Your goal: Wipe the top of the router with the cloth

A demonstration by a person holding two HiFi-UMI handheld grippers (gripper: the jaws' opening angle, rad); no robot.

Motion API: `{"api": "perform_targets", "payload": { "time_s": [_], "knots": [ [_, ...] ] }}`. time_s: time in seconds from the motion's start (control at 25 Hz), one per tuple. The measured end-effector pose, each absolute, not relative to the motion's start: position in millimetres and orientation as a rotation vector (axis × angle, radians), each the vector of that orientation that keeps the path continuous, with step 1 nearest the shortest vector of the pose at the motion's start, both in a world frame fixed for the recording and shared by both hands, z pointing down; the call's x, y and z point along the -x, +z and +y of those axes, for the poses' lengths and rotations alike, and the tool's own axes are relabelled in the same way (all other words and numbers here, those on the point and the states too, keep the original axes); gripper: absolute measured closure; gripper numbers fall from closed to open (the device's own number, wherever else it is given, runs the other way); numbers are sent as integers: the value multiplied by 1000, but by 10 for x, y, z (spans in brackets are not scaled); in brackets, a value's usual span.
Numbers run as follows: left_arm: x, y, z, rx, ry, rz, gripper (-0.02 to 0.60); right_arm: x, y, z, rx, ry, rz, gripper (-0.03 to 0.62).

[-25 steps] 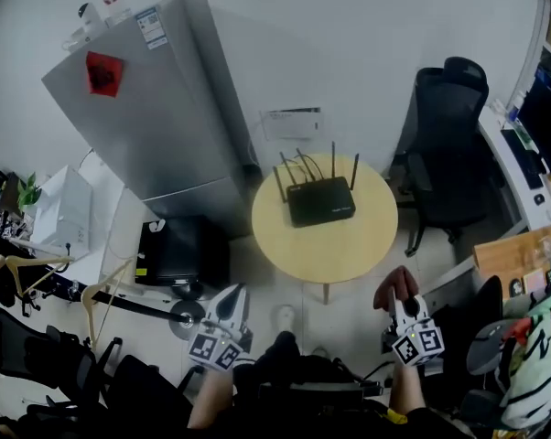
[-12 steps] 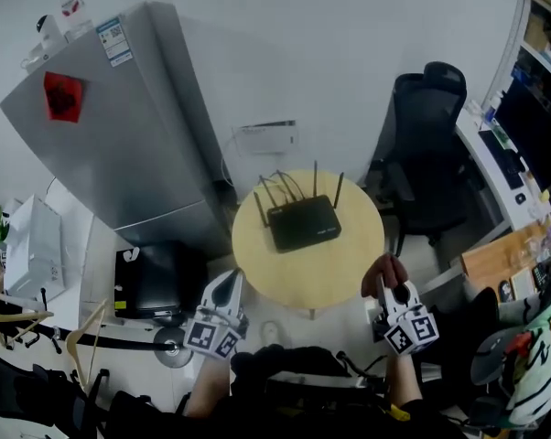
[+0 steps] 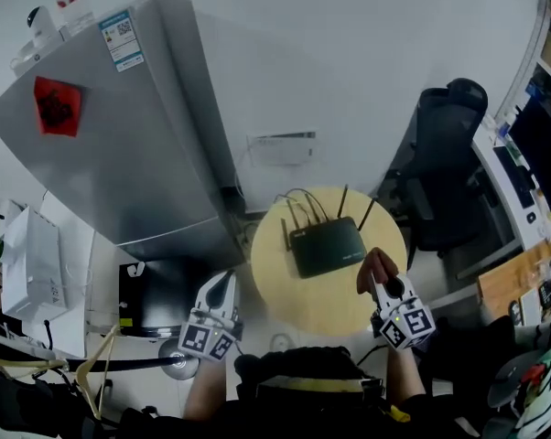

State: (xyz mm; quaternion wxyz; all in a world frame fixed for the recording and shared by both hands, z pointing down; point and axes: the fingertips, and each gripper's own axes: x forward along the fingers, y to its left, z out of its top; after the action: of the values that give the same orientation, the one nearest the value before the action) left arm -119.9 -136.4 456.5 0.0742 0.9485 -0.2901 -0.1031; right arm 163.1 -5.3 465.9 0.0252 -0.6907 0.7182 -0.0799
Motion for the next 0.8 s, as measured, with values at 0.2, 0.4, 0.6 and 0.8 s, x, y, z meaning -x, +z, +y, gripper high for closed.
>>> {"api": "perform_targets", "payload": {
  "time_s": [0.2,0.4,0.6,0.8],
  "knots": [
    [1083,4524,-1536,-2859,-317,-903,584,-1516,4607,-502,2067,-208,2362,534],
    [890,4518,-1588,-2831,-321,-1021,584,-1673,4523,-814,1959,-182,2505,534],
    [633,4558,-1480,-2796,-300,-1122,584,-1845,4697,-1142,1825,-253,2706,534],
    [684,4720,-1400,-2743,-223,-1245,584,-1740,4999,-1412,1684,-354,2846,534]
  ]
}}
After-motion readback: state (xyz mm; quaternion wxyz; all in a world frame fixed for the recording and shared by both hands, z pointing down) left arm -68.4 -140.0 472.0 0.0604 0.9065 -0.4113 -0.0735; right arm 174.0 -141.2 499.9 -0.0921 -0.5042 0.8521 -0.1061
